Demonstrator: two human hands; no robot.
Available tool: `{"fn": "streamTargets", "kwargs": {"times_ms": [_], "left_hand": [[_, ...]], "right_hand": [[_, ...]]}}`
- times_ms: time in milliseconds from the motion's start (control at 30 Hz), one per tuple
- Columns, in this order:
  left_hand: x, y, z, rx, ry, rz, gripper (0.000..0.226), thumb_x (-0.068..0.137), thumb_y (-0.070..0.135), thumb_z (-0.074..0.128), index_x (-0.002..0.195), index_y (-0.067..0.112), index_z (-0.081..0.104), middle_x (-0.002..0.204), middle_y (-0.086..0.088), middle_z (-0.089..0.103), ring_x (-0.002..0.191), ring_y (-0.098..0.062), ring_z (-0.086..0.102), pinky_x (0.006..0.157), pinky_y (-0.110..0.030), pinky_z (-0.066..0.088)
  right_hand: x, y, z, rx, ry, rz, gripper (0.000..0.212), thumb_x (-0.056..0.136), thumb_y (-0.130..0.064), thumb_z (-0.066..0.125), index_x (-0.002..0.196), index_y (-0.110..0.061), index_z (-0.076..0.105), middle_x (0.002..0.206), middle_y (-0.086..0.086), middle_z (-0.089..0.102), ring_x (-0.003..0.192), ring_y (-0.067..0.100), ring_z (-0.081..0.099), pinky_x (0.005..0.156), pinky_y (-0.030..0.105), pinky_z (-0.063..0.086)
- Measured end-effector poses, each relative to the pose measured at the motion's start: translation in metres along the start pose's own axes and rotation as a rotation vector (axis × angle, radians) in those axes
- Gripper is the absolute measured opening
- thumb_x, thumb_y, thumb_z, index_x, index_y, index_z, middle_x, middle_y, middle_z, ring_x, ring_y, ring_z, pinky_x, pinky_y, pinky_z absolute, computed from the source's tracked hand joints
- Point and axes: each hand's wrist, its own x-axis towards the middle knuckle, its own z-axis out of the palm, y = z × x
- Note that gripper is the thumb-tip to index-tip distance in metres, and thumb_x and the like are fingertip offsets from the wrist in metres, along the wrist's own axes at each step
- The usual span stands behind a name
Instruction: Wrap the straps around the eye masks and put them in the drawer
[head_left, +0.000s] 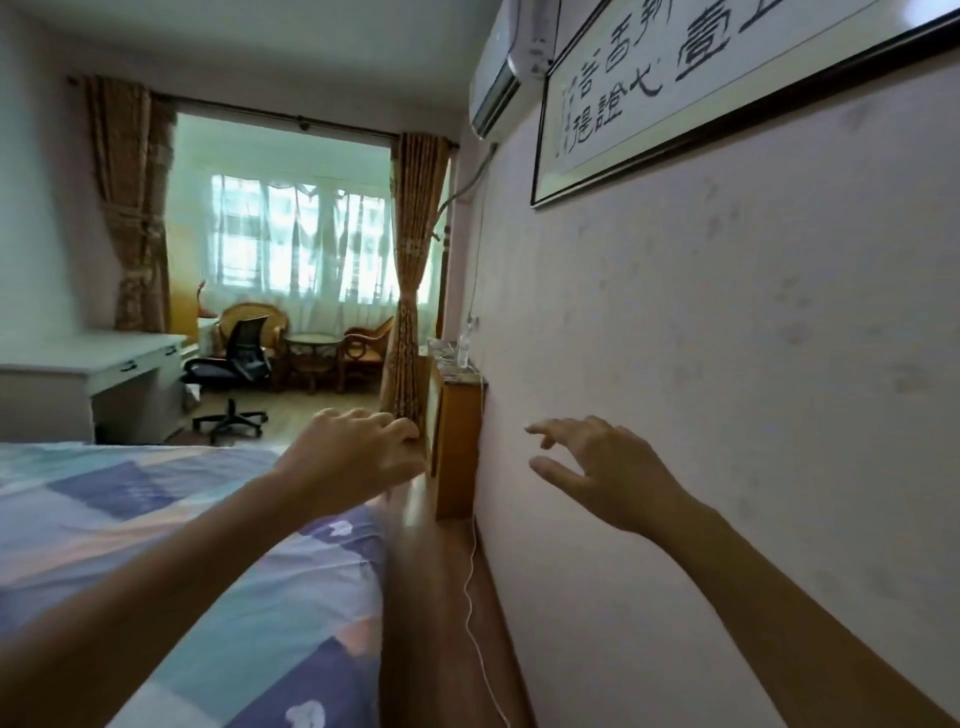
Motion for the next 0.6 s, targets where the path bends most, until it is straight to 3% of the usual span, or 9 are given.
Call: {"fn": "streamTargets", "kwargs": {"times_ms": [133,300,433,600], "left_hand": [[0.055,-0.012,0.030,-0.038,-0.107,-0.102,0.057,0.088,0.067,0.036,0.132,0.033,0.047,0.131,0.009,0.059,0.115,-0.013,0.058,0.092,-0.034,0.047],[0.124,-0.021,0.083,-0.027,-0.132,-0.128,0.056,0.088,0.067,0.035,0.132,0.034,0.046,0.128,0.010,0.060,0.111,-0.015,0.059,0.083,-0.034,0.047],[0.194,-0.023,0.148,-0.032,-0.193,-0.129,0.058,0.087,0.069,0.033,0.130,0.034,0.046,0.125,0.010,0.061,0.106,-0.016,0.061,0.077,-0.033,0.046],[0.288,-0.050,0.228,0.007,-0.242,-0.154,0.058,0.087,0.068,0.033,0.132,0.034,0.046,0.124,0.011,0.062,0.105,-0.014,0.061,0.081,-0.033,0.047]], "right_hand": [[0.061,0.044,0.015,0.025,-0.035,-0.048,0.047,0.092,-0.052,0.044,0.135,-0.034,0.042,0.120,-0.009,0.061,0.107,0.013,0.054,0.087,0.035,0.043],[0.134,0.101,0.044,0.078,-0.067,-0.123,0.046,0.092,-0.051,0.045,0.134,-0.033,0.043,0.116,-0.008,0.063,0.092,0.009,0.054,0.076,0.029,0.044],[0.196,0.158,0.083,0.050,-0.144,-0.152,0.045,0.092,-0.053,0.044,0.133,-0.034,0.043,0.116,-0.010,0.063,0.092,0.007,0.053,0.073,0.027,0.041],[0.292,0.246,0.135,0.063,-0.162,-0.189,0.040,0.095,-0.048,0.041,0.133,-0.035,0.044,0.116,-0.010,0.063,0.096,0.009,0.055,0.074,0.028,0.041]]}}
